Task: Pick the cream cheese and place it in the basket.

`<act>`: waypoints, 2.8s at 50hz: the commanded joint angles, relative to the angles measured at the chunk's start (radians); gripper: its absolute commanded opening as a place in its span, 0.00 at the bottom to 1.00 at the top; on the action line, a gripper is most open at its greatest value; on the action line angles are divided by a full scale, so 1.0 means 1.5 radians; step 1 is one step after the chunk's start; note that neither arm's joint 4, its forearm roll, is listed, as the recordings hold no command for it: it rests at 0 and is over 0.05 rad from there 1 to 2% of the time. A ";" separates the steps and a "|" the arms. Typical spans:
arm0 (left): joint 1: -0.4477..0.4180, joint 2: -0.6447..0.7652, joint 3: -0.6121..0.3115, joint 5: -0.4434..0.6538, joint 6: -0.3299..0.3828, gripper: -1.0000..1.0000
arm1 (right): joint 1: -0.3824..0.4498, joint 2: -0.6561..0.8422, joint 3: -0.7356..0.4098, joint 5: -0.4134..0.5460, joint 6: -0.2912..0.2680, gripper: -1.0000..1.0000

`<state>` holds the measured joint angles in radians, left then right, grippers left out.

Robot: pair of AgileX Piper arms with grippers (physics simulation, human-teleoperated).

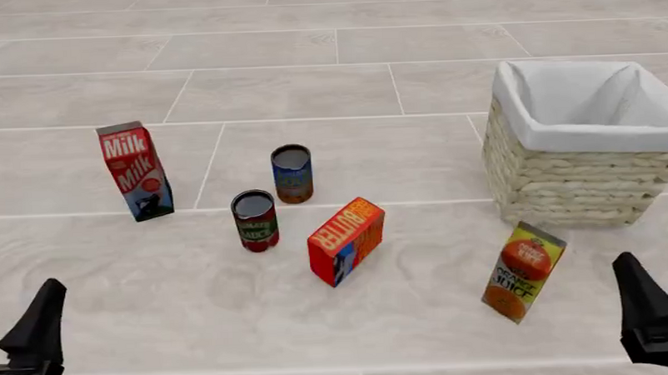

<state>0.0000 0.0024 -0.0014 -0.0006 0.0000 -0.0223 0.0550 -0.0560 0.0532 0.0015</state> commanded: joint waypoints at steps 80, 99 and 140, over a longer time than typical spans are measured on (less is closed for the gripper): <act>0.000 0.003 -0.002 -0.001 0.000 1.00 | -0.211 0.248 -0.412 0.392 -0.276 1.00; 0.000 0.003 -0.002 -0.001 0.000 1.00 | -0.250 0.379 -0.447 0.437 -0.396 1.00; 0.000 0.003 -0.002 -0.001 0.000 1.00 | -0.426 0.671 -0.368 0.241 -0.713 1.00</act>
<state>0.0000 0.0073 -0.0043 -0.0017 0.0000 -0.5907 0.9656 -0.6392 0.4948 -0.9439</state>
